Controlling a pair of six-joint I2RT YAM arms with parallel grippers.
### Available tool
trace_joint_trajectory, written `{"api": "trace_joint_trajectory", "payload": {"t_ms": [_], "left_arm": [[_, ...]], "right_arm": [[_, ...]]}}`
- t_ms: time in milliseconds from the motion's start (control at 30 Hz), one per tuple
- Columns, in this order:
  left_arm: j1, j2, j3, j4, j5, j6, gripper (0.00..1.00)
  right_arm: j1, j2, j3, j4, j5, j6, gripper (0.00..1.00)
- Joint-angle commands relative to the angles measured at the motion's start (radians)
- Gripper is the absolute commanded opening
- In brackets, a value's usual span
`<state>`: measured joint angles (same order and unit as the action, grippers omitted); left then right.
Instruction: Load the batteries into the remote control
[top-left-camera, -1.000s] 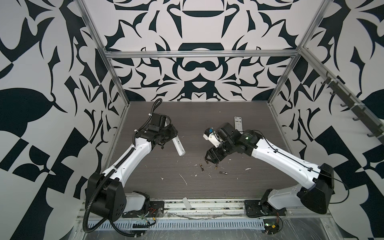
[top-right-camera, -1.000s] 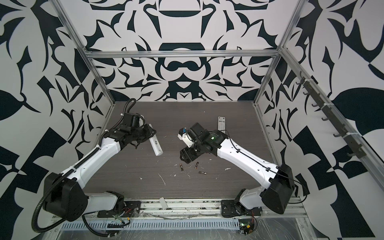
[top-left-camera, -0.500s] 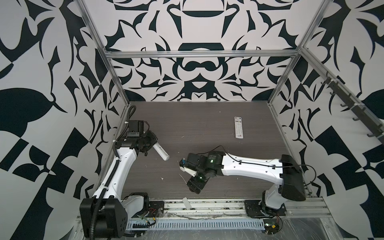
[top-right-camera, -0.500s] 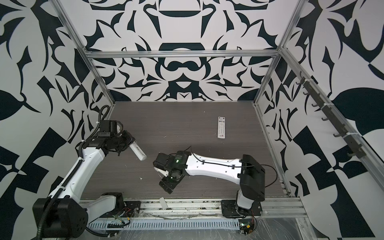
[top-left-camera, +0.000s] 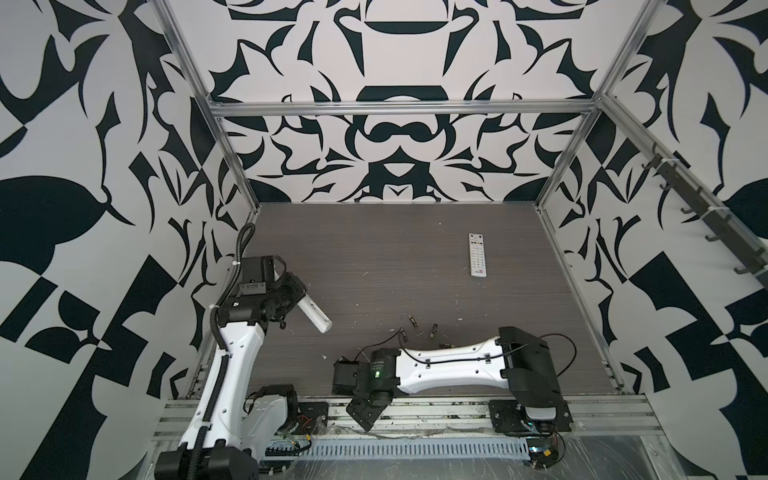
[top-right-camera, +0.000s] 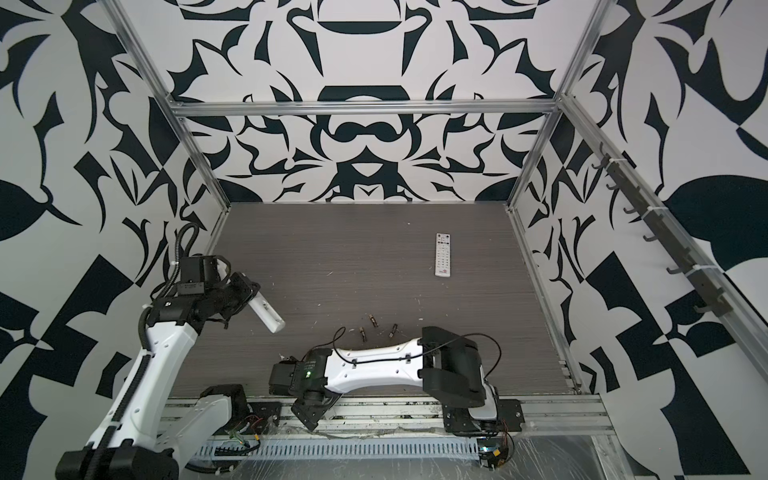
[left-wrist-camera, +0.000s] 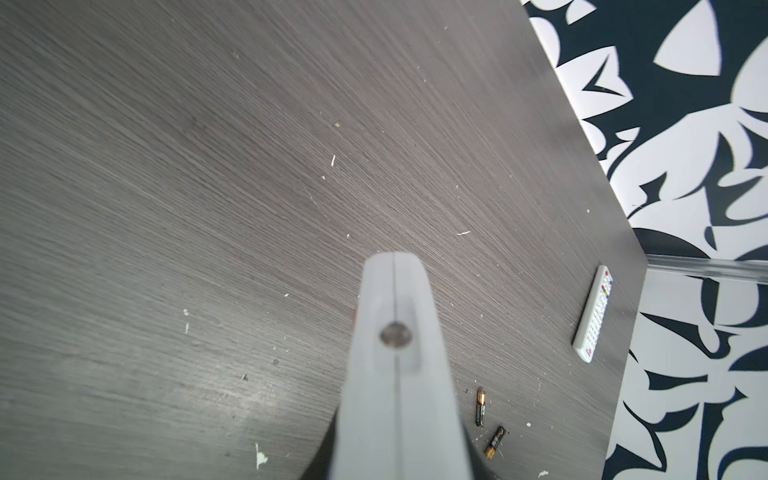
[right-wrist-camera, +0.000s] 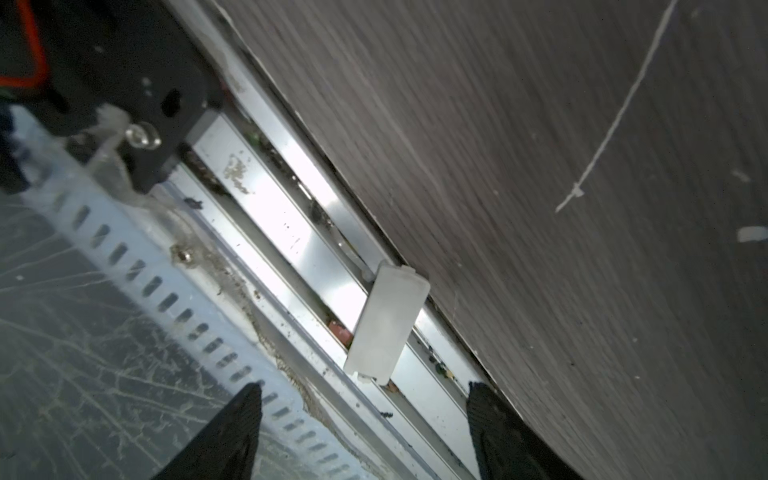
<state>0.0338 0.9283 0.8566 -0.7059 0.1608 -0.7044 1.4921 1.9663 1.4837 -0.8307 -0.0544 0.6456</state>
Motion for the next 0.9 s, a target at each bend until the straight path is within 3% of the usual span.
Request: {"api": "trace_joint_trajectory", "payload": {"t_ms": [0, 300, 867], "left_arm": [[0.019, -0.029, -0.008, -0.077, 0.023, 0.041, 0.00], [0.037, -0.074, 0.019, -0.148, 0.039, 0.074, 0.00], [0.039, -0.080, 0.000, -0.140, 0.063, 0.077, 0.00]], "right_arm": [[-0.002, 0.000, 0.029, 0.015, 0.053, 0.066, 0.79], [-0.001, 0.070, 0.028, 0.035, 0.064, 0.076, 0.72], [0.009, 0.066, -0.038, 0.103, 0.030, 0.136, 0.45]]}}
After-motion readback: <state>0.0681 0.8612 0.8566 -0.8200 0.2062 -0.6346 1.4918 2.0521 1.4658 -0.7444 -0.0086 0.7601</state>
